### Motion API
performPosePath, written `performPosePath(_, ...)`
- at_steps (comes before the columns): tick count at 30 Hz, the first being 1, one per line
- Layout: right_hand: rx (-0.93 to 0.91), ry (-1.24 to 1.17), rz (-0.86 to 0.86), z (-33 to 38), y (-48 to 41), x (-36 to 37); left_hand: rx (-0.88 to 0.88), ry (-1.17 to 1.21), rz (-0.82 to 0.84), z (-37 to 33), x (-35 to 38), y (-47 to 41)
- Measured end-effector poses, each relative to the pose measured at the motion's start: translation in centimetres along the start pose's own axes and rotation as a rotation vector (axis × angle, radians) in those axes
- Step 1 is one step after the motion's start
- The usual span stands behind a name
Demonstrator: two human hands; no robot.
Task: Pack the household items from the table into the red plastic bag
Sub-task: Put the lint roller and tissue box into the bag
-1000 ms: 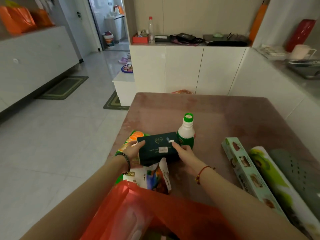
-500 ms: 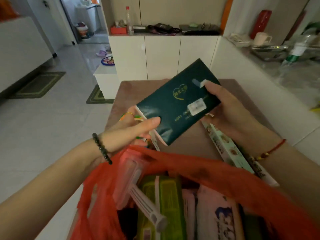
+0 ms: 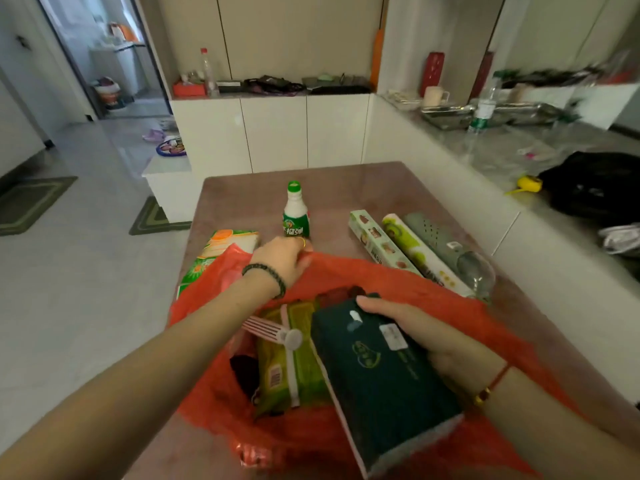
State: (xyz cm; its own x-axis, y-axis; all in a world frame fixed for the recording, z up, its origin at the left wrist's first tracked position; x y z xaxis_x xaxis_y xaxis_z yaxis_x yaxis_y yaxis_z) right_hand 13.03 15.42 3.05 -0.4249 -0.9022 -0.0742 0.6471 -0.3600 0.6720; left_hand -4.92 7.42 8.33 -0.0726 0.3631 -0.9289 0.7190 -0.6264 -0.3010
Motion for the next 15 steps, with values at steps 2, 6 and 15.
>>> performPosePath(2, -0.085, -0.071, -0.129, 0.6, -2.3, -1.2, 0.020, 0.034, -0.030, -0.8, -0.9, 0.2)
performPosePath(6, -0.227, -0.215, -0.257, 2.2, -5.1, -3.2, 0.084, 0.013, -0.009, -2.3, -1.0, 1.8)
performPosePath(15, -0.602, 0.731, -0.329, 4.8, -4.9, -3.4, 0.190, 0.001, 0.132, -2.0, -0.1, 4.2)
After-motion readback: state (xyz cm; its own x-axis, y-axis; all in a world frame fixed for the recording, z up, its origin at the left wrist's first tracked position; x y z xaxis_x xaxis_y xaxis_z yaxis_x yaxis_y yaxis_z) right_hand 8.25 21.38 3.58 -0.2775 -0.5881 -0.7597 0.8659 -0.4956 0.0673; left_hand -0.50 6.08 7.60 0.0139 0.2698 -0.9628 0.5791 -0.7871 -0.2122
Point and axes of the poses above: each hand's wrist, its own y-axis away from the middle knuckle, its own x-axis out of the palm, z = x × y, the point moved 8 cm from there along -y, towards the middle knuckle, and after that the axes turned 13 degrees about -z, right-handed, at the moved point
